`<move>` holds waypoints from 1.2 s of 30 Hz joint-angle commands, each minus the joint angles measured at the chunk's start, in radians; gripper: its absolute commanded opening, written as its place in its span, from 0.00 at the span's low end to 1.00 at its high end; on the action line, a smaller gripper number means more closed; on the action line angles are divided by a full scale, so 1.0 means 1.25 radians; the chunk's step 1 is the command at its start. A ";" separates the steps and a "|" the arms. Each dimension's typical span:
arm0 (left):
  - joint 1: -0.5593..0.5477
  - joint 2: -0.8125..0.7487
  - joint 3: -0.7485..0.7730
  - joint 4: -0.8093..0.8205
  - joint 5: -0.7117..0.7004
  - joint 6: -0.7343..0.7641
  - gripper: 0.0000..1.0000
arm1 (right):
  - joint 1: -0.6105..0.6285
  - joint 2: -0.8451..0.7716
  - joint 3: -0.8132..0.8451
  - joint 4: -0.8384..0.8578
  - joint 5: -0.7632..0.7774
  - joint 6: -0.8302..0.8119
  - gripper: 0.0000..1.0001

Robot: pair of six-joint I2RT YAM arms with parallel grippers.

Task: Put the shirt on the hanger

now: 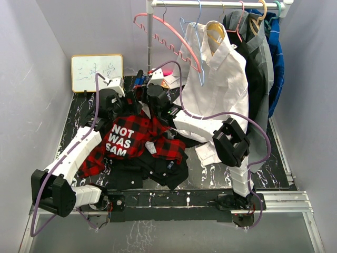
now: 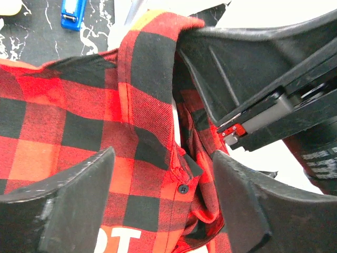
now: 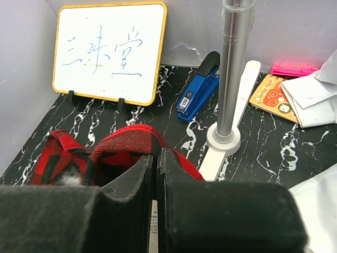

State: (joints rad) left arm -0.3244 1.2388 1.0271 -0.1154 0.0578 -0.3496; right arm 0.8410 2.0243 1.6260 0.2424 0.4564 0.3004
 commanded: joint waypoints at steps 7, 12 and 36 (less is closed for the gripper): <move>-0.016 -0.014 -0.032 0.040 0.022 0.025 0.57 | -0.011 -0.038 0.020 0.039 -0.030 0.054 0.00; -0.026 0.003 -0.028 0.055 0.015 0.038 0.62 | -0.011 -0.039 0.021 0.041 -0.044 0.066 0.00; -0.061 0.014 -0.011 0.056 -0.197 0.273 0.00 | -0.011 -0.105 -0.061 0.064 -0.108 0.130 0.00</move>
State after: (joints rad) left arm -0.3977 1.3094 0.9623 -0.0185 -0.0753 -0.1532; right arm 0.8299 1.9896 1.5761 0.2481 0.3435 0.4370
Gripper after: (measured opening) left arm 0.022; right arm 0.021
